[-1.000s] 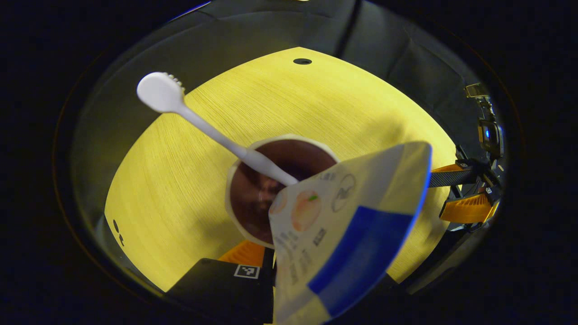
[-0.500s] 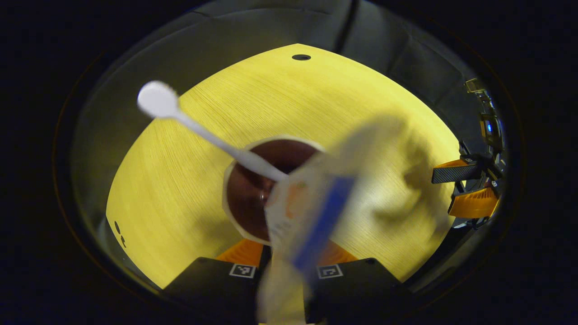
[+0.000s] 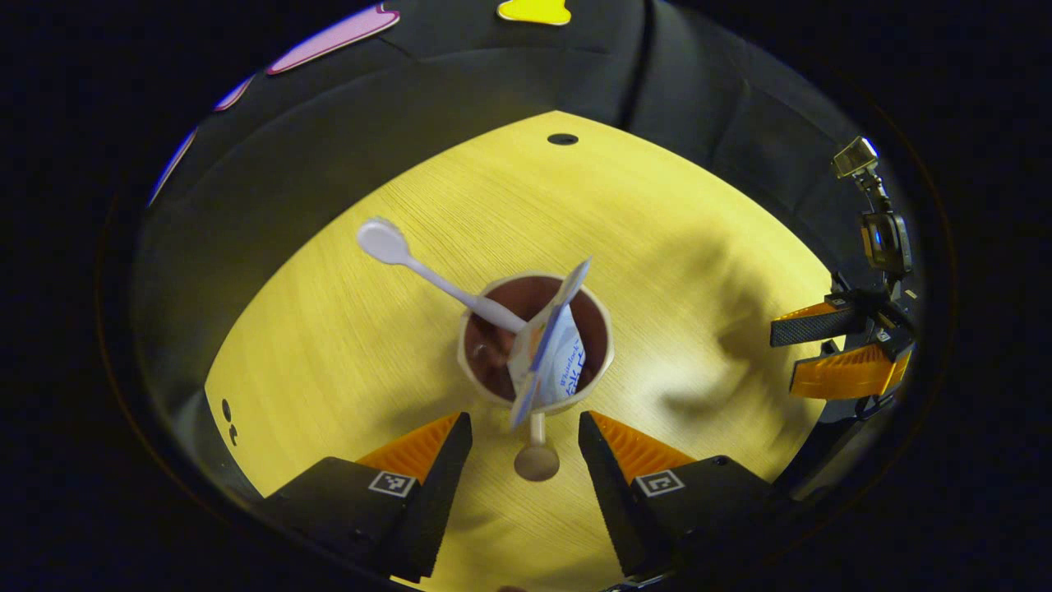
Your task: Put the toothbrush and toothpaste on the desktop into the cup, then pick up the cup and place it on the coaster on the desktop.
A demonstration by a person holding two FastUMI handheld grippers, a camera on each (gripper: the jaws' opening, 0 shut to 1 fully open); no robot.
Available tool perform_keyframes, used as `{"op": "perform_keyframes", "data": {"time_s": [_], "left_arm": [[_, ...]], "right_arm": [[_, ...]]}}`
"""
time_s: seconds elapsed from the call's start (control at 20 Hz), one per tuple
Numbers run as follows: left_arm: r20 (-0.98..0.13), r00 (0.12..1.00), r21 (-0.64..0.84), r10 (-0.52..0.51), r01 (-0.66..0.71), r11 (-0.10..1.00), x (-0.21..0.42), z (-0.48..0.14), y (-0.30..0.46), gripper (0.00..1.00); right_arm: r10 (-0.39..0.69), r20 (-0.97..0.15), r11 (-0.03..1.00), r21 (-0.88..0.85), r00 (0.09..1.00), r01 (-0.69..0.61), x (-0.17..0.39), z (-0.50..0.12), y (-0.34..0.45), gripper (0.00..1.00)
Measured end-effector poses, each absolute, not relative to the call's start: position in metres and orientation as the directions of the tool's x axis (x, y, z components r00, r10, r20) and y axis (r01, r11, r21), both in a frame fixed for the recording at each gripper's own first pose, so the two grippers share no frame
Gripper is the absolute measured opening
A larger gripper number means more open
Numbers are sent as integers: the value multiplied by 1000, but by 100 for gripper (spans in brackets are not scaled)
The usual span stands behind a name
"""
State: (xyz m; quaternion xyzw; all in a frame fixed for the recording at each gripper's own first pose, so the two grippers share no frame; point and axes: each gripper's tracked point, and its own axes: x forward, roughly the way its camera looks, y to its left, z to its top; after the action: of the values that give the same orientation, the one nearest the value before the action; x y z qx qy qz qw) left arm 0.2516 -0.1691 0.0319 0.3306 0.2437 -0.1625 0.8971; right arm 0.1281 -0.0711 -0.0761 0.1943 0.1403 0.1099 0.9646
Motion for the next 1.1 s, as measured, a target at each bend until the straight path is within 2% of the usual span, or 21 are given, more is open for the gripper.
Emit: {"op": "perform_keyframes", "data": {"time_s": [0.2, 0.4, 0.6, 0.85, 1.1], "left_arm": [[-494, 849, 427, -187, 424, 798, 216, 37, -166, 82], [-479, 831, 256, -284, 442, 860, 171, 24, -169, 79], [-421, 863, 157, -279, 372, 915, 136, 21, -151, 78], [-368, 890, 106, -269, 327, 939, 105, 10, -132, 80], [-351, 898, 67, -266, 307, 949, 95, -8, -132, 80]], "right_arm": [[269, -242, 899, 411, 932, -153, 121, -73, -60, 96], [268, -242, 908, 388, 932, -160, 107, -67, -45, 96], [254, -240, 927, 337, 937, -165, 90, -62, -31, 96], [213, -226, 960, 232, 950, -160, 68, -54, -21, 96], [236, -252, 965, 171, 939, -197, 48, -50, -1, 96]]}}
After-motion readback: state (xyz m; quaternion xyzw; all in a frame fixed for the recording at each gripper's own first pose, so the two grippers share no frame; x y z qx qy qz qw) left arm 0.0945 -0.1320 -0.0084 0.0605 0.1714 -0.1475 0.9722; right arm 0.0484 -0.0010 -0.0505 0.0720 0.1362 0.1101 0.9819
